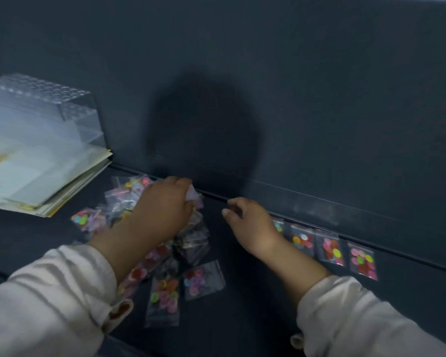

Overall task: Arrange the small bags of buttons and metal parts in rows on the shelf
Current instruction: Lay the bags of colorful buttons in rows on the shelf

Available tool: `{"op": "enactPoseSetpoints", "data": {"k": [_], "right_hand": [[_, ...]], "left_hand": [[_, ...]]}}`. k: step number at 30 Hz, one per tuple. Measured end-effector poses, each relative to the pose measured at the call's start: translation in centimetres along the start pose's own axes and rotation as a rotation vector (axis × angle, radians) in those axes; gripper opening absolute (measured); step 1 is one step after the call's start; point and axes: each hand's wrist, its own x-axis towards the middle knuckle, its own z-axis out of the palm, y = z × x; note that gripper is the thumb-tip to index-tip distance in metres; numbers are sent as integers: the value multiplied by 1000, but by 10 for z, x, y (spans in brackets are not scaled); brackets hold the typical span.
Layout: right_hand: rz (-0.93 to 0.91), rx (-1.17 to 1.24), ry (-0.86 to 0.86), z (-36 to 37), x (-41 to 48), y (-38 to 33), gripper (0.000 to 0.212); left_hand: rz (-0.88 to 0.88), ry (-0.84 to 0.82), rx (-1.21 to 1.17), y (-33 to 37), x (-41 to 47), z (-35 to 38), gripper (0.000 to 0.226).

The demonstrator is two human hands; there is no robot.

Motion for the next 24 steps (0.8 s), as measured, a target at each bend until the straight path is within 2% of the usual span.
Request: {"op": "enactPoseSetpoints", "data": {"k": [3,7,12,13,15,16,19,21,24], "right_hand": [[79,108,-22,18,22,-14,39],[133,119,-52,42,51,-27,38],[156,209,-75,58,67,-35,40],[157,223,-74,61,70,-36,34],[160,234,-41,67,75,-39,3],[162,246,-7,67,76,-40,13],[236,494,96,62,75,-38,27],[320,676,146,55,71,-36,27],[423,811,118,45,62,-32,22]], "left_hand": [[-98,-30,-55,-24,14,-1,43],[-139,-72,-208,-52,40,8,33],[-152,-138,-270,-60,56,17,36],[-154,-144,-273,-62,58,19,36],[-161,-162,-282,-69,64,23,38],[-162,-170,-287,-72,67,25,38],[-156,-206,-297,-77,73,26,37],[-150,-245,-289,-78,77,27,38],[-107,-325,-172,-77,82,32,36]]}}
